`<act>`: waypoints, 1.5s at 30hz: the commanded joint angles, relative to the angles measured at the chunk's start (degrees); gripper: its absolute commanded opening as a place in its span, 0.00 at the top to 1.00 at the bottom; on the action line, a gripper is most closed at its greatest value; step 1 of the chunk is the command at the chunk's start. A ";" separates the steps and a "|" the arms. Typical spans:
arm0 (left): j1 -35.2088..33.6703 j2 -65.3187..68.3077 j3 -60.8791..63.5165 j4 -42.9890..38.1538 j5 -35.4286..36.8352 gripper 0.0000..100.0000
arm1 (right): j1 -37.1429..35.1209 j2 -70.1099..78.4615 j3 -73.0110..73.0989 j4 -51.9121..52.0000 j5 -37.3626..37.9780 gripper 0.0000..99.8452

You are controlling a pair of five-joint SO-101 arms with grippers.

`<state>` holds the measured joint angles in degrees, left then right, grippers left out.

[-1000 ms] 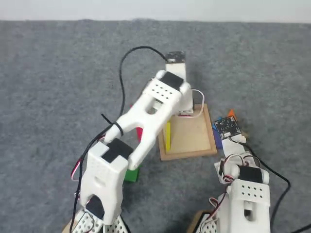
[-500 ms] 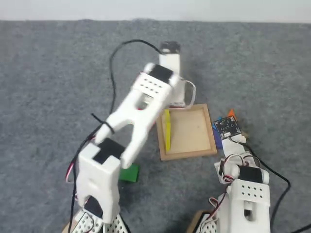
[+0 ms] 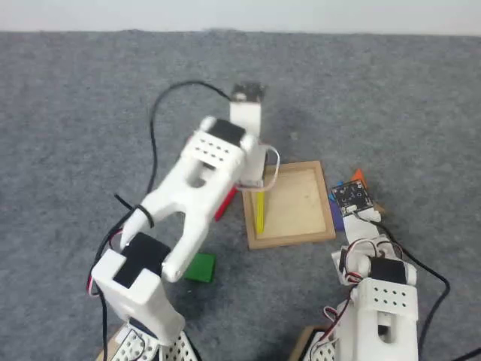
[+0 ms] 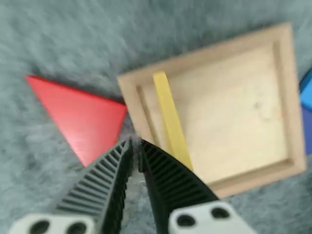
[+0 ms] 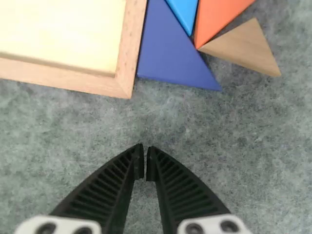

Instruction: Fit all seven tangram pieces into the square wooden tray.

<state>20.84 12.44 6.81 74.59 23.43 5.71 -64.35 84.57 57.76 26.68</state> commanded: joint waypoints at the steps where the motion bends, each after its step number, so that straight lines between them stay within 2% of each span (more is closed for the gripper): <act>1: 4.13 -4.04 3.21 -5.01 -0.70 0.99 | -0.40 -1.45 -0.44 -2.07 0.44 0.97; 12: 6.51 -4.04 1.19 -7.03 -0.88 0.99 | -0.40 -1.45 -0.44 -2.07 0.44 0.97; 15: 6.95 -3.96 -1.63 -8.62 -3.69 0.99 | -0.40 -1.45 -0.53 -2.07 0.44 0.97; 21: 10.99 -2.73 -1.80 -16.88 -8.70 0.99 | 0.48 -1.45 -0.97 -2.33 -0.88 0.97; 24: 12.66 0.70 -2.15 -18.64 -10.90 0.98 | 4.18 -1.45 -1.41 -2.42 -1.32 0.97; 29: 13.19 7.38 -2.33 -20.92 -13.01 0.92 | 5.67 -1.45 -1.49 -2.42 -1.41 0.97; 38: 11.69 11.43 -2.24 -16.18 -13.89 0.91 | 5.67 -1.45 -1.49 -2.42 -1.23 0.97; 45: 7.38 10.99 -2.07 -12.75 -13.98 0.91 | 5.58 -1.45 -1.49 -2.42 -1.23 0.97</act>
<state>30.77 24.31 6.90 59.47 9.98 10.73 -64.35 84.57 56.70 26.33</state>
